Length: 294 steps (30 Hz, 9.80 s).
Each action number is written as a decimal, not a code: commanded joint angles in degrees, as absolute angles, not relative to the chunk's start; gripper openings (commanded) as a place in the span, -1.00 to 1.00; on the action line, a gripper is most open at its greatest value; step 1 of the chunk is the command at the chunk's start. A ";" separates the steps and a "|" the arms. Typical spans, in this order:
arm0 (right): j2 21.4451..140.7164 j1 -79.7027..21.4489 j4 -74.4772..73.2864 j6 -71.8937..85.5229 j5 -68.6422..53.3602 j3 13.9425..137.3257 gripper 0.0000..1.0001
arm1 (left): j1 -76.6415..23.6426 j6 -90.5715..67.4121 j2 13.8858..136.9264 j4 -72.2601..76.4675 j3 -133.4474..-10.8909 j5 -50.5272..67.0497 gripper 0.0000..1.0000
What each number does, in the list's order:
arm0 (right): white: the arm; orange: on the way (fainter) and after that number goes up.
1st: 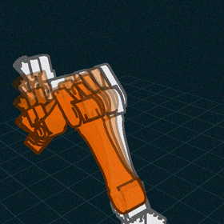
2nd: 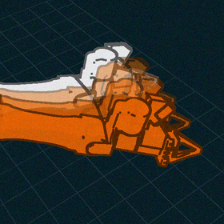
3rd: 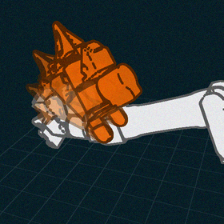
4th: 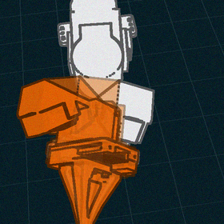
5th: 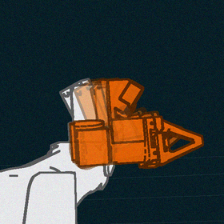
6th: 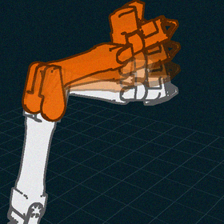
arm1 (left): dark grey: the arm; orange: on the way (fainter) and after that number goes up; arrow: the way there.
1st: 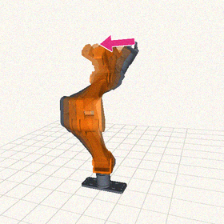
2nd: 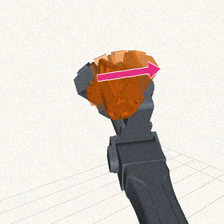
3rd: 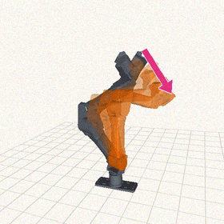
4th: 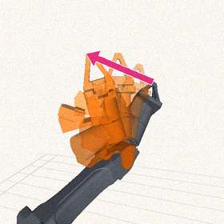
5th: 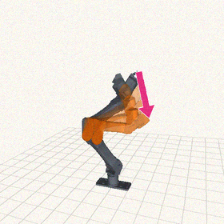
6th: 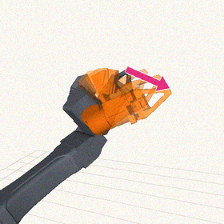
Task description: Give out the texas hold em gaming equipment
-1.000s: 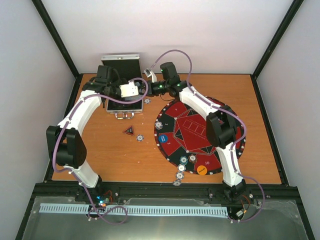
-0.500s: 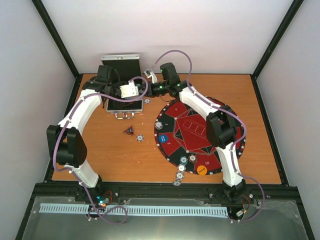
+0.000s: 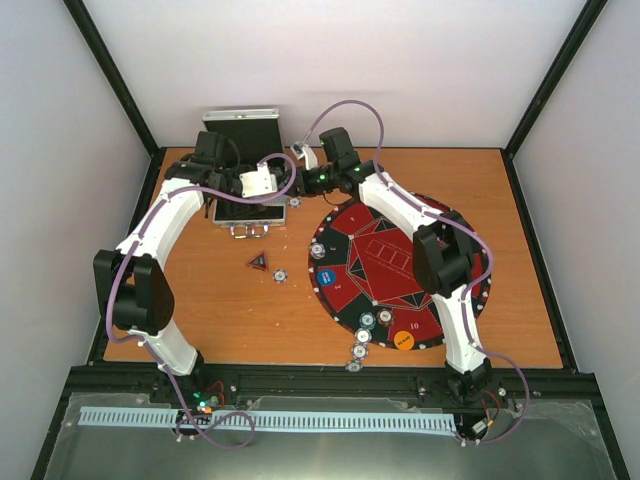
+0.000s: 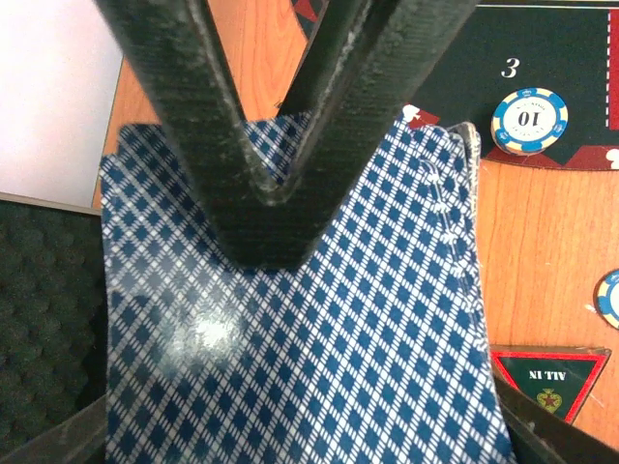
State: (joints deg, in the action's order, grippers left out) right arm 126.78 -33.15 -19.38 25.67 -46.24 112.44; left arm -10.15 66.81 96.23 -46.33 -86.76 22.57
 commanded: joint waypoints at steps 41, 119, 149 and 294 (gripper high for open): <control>132.29 -33.13 -12.49 25.63 -49.78 99.04 -0.94 | -11.25 64.25 101.58 -28.16 -68.29 30.07 0.19; 136.74 -32.57 -29.47 10.76 -40.43 109.30 -0.30 | -8.88 70.40 115.75 -32.41 -73.83 34.63 0.20; 132.05 -32.52 -35.27 7.87 -38.68 109.54 -0.23 | -8.88 70.40 116.45 -32.73 -74.57 34.10 0.13; 96.97 -22.81 -5.88 20.74 -36.15 67.30 0.76 | -8.35 70.65 117.11 -33.38 -76.39 34.59 0.14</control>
